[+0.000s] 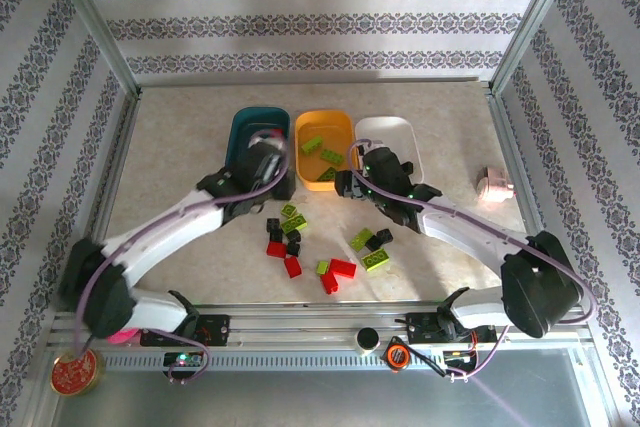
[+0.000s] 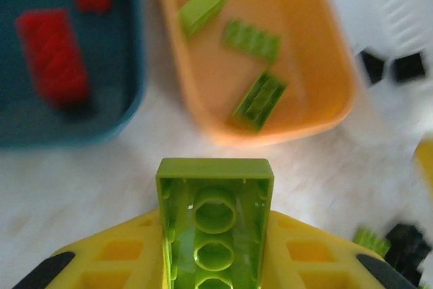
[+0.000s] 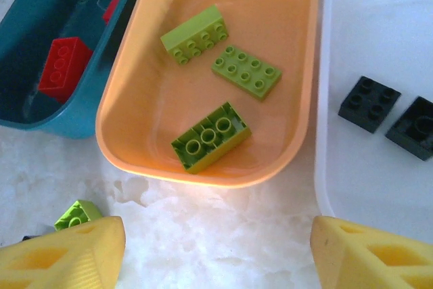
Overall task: Sort the legos into containers by color
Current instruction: Place the lego in the container, then pick up the lego from the bottom-center of the table.
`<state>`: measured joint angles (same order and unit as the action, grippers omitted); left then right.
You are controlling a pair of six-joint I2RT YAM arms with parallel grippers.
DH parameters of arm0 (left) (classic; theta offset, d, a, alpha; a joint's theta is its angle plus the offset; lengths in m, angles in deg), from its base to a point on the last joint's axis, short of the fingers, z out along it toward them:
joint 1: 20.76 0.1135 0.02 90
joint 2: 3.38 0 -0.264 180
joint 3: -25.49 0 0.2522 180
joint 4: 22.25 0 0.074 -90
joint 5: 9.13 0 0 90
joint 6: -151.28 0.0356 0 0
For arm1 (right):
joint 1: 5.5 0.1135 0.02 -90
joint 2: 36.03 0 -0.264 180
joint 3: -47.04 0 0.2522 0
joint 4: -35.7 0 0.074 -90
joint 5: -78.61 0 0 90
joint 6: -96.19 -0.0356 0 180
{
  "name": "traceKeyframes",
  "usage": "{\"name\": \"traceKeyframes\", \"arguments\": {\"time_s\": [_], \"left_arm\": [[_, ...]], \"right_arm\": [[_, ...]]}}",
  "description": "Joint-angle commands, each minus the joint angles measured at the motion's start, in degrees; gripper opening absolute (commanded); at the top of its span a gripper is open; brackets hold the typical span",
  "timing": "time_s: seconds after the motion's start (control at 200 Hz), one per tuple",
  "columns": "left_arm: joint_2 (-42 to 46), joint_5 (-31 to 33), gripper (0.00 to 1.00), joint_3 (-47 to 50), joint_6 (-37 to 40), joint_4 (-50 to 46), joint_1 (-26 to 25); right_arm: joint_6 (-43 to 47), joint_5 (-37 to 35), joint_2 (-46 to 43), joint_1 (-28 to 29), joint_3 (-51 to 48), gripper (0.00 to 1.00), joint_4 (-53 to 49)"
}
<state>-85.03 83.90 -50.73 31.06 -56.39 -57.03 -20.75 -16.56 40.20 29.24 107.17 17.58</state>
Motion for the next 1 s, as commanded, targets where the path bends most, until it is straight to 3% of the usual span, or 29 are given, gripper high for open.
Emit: {"name": "traceKeyframes", "arguments": {"time_s": [0.0,0.125,0.3,0.465,0.635,0.795,0.835,0.994], "left_arm": [[-9.08,-5.72,0.31,-8.42,5.0,8.49,2.25],[-20.07,-8.53,0.32,-16.42,4.13,9.07,4.23],[-30.25,-10.38,0.41,-25.29,3.51,8.26,5.5],[-33.8,-14.07,0.64,-29.21,0.68,8.02,6.74],[-25.87,-16.96,0.78,-24.15,-1.45,13.45,6.8],[-12.66,-19.84,0.88,-9.38,-4.2,21.26,6.59],[-9.37,-20.5,1.0,-5.1,-5.01,22.97,6.52],[3.41,-19.5,1.0,10.28,-6.38,25.27,5.72]], "right_arm": [[-1.21,-2.39,-3.26,-0.04,-3.2,0.73,0.04],[-1.19,-2.48,-5.73,-0.18,-5.76,0.73,-1.25],[-1.01,-0.04,-7.97,-0.12,-8.25,0.74,-2.21],[-2.27,0.26,-9.31,-0.02,-9.79,0.74,-4.8],[-4.04,-0.57,-10.52,-0.02,-11.51,0.74,-8.37],[-4.8,-1.76,-10.5,-0.02,-12.53,0.76,-13.12],[-5.12,-2.04,-10.07,-0.02,-12.49,0.76,-14.66],[-6.71,-2.86,-9.23,0.04,-13.35,0.76,-18.28]]}}
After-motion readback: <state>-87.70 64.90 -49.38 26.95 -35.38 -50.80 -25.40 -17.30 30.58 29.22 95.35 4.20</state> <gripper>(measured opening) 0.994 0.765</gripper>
